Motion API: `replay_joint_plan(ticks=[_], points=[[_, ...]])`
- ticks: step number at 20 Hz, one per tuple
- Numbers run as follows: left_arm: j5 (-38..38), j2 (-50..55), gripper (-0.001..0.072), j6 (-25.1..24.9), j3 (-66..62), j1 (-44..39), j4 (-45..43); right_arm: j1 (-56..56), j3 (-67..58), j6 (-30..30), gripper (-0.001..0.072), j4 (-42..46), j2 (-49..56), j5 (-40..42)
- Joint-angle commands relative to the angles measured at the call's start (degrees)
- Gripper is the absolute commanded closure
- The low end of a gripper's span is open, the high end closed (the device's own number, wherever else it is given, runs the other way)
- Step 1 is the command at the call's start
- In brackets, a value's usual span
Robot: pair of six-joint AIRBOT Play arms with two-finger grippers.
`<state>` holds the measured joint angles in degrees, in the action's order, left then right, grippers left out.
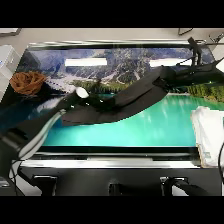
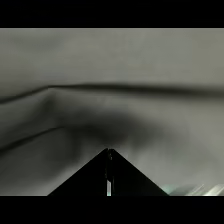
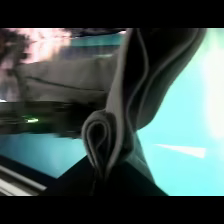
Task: Fold the clothes and pants, and hang the long-sleeved shirts on hangers.
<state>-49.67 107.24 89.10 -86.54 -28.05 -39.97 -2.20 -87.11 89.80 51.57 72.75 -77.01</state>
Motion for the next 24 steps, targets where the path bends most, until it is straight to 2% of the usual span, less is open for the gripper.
replay_joint_plan(ticks=[1, 5, 7, 9, 10, 11, 13, 15, 17, 19, 23, 24], points=[[10.99, 5.07, 0.0674, 2.47, -0.07, -8.20, 15.21, 5.40, -0.07, 4.90, 0.0664, -0.11, -6.49, -0.76], [22.58, 9.25, 0.0675, 2.23, -1.36, -17.79, 36.46, 9.44, -0.04, 10.84, 0.0664, 0.26, -8.55, -1.46], [24.30, 10.88, 0.0674, -0.76, -3.72, -20.06, 40.83, 10.80, 0.00, 13.07, 0.0664, 3.37, -7.76, -1.75], [22.99, 10.93, 0.0676, -6.73, -4.28, -18.75, 40.54, 11.08, 0.00, 13.73, 0.0663, 4.79, -5.84, -1.60], [19.52, 10.69, 0.0677, -10.08, -4.26, -16.61, 38.40, 11.10, 0.00, 13.31, 0.0663, 4.74, -4.44, -0.76], [14.43, 10.19, 0.0679, -11.15, -4.26, -13.35, 32.68, 11.10, 0.00, 12.48, 0.0663, 4.09, -2.86, 0.26], [4.79, 7.21, 0.0680, -10.69, -4.26, -5.90, 14.40, 11.10, 0.00, 10.38, 0.0663, 1.31, 1.09, 2.29], [-4.33, 1.42, 0.0680, -4.39, -4.26, 2.32, -7.43, 12.98, 0.00, 7.67, 0.0663, -2.95, 5.97, 5.16], [-11.15, -5.92, 0.0679, -1.57, -4.26, 10.64, -22.45, 16.61, 0.00, 6.78, 0.0663, -4.11, 11.04, 8.70], [-15.61, -13.40, 0.0678, -1.62, -4.26, 18.73, -27.65, 20.90, 0.00, 6.80, 0.0663, -5.27, 16.24, 12.96], [-18.93, -26.71, 0.0677, -1.70, -4.26, 28.89, -27.58, 29.73, 0.00, 7.30, 0.0642, -7.02, 27.19, 25.09], [-18.97, -29.57, 0.0677, -2.05, -4.26, 29.70, -27.58, 31.36, 0.00, 8.55, 0.0366, -8.22, 29.68, 27.96]])
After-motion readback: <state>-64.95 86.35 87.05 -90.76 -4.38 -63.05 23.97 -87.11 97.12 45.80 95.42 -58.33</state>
